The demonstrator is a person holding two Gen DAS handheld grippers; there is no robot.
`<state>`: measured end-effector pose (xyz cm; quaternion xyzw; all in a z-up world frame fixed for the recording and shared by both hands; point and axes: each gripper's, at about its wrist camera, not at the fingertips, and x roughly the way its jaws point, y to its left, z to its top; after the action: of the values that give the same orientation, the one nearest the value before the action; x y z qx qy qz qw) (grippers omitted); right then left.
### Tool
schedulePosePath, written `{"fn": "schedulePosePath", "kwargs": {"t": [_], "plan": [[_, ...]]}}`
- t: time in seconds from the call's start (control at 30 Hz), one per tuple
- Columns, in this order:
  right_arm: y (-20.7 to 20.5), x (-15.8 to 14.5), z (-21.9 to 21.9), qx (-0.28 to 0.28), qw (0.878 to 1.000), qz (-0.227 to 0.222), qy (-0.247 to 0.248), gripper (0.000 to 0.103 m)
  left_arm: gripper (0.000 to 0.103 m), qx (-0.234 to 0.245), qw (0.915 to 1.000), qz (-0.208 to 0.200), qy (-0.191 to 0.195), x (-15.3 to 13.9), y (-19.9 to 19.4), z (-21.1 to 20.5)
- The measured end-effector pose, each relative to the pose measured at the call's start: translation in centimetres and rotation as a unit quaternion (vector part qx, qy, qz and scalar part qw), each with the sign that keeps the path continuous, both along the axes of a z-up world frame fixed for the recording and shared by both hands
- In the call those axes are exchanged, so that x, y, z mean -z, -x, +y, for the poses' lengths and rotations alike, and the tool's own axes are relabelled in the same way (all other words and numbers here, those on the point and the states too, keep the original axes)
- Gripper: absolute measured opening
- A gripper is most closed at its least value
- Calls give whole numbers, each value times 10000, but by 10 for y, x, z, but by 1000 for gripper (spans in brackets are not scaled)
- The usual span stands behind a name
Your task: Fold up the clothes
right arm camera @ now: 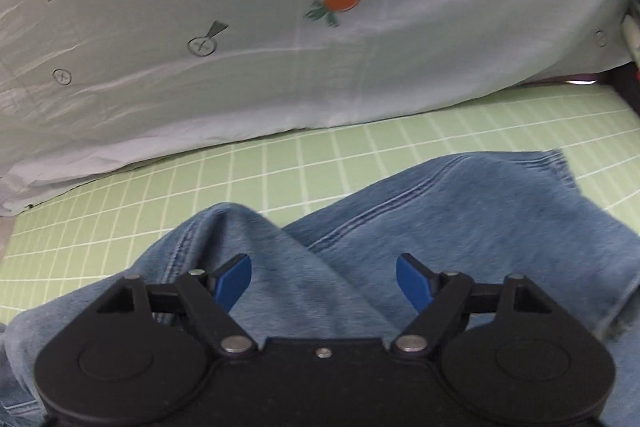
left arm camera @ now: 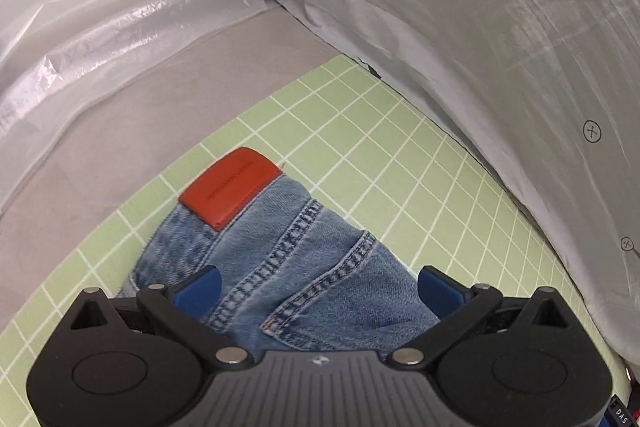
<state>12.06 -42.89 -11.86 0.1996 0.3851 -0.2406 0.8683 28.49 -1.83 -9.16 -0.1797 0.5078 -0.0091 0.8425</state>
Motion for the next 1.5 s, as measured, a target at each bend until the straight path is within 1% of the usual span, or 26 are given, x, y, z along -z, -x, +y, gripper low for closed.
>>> {"fn": "schedulePosePath", "kwargs": {"t": [0.07, 0.13, 0.17, 0.2, 0.23, 0.27, 0.3, 0.33, 0.4, 0.47, 0.53, 0.63, 0.7, 0.77, 0.83, 0.9, 1.03, 1.17, 1.23, 1.27, 1.3, 1.33, 1.37, 1.4, 1.47, 1.5], "plan": [[-17, 9, 4, -188, 9997, 110, -89, 82, 100, -50, 9999, 99, 11, 8, -9, -4], [-31, 17, 9, -303, 9989, 342, -66, 81, 79, -106, 9998, 187, -17, 13, -13, -4], [-37, 21, 10, -322, 9984, 473, -20, 77, 74, -140, 9996, 228, -69, 16, -14, -5], [-39, 23, 12, -367, 9979, 529, -2, 60, 61, -163, 9995, 238, -162, 17, -14, -4], [-38, 24, 12, -446, 9976, 526, -22, 48, 47, -183, 9993, 235, -240, 17, -13, -3], [-37, 25, 13, -527, 9973, 506, -52, 30, 38, -188, 9993, 188, -265, 18, -10, -1], [-34, 25, 14, -581, 9973, 458, -35, 19, 20, -171, 9994, 118, -269, 17, -7, 1], [-29, 24, 15, -622, 9973, 394, 9, 12, 11, -143, 9995, 50, -286, 16, -4, 3], [-14, 13, 18, -653, 9976, 208, 103, 7, 6, -39, 9997, -75, -235, 11, 4, 8], [8, -5, 22, -607, 9979, -51, 199, 7, 5, 1, 9996, -171, -206, 3, 14, 12], [35, -28, 32, -586, 9968, -253, 476, 7, 4, 29, 9993, -305, -199, -7, 28, 21], [83, -59, 57, -624, 9930, -368, 936, 7, 4, 31, 9990, -422, -161, -19, 64, 46], [118, -67, 69, -635, 9920, -304, 1051, 7, 4, 36, 9990, -413, -175, -21, 91, 62], [151, -64, 76, -585, 9938, -148, 938, 7, 3, 47, 9993, -294, -209, -15, 119, 77], [185, -50, 81, -446, 9969, 100, 647, 7, 3, 8, 9998, -61, -214, 0, 150, 95], [211, -34, 87, -358, 9982, 332, 335, 6, 4, -37, 9996, 184, -228, 11, 175, 94], [243, -12, 104, -488, 9959, 756, -9, 2, 6, 35, 9989, 326, -331, 12, 211, 85], [243, -30, 103, -693, 9946, 714, 299, 5, 12, 150, 9987, 263, -400, -7, 222, 76], [237, -44, 96, -620, 9956, 548, 442, 20, 33, 194, 9990, 122, -375, -19, 223, 72], [235, -50, 92, -540, 9961, 454, 539, 45, 38, 184, 9991, 15, -372, -26, 223, 70], [232, -55, 89, -460, 9962, 359, 646, 77, 47, 180, 9990, -100, -398, -32, 222, 67], [229, -59, 86, -382, 9961, 272, 754, 88, 63, 186, 9985, -229, -453, -38, 220, 64], [223, -63, 82, -315, 9956, 183, 868, 98, 74, 204, 9978, -366, -523, -43, 218, 60], [216, -65, 79, -294, 9949, 125, 956, 98, 90, 258, 9963, -522, -632, -48, 214, 55], [198, -64, 73, -374, 9938, 138, 1041, 103, 93, 390, 9925, -782, -855, -53, 205, 46], [187, -63, 70, -416, 9930, 176, 1095, 103, 93, 426, 9912, -800, -965, -53, 197, 40]]}}
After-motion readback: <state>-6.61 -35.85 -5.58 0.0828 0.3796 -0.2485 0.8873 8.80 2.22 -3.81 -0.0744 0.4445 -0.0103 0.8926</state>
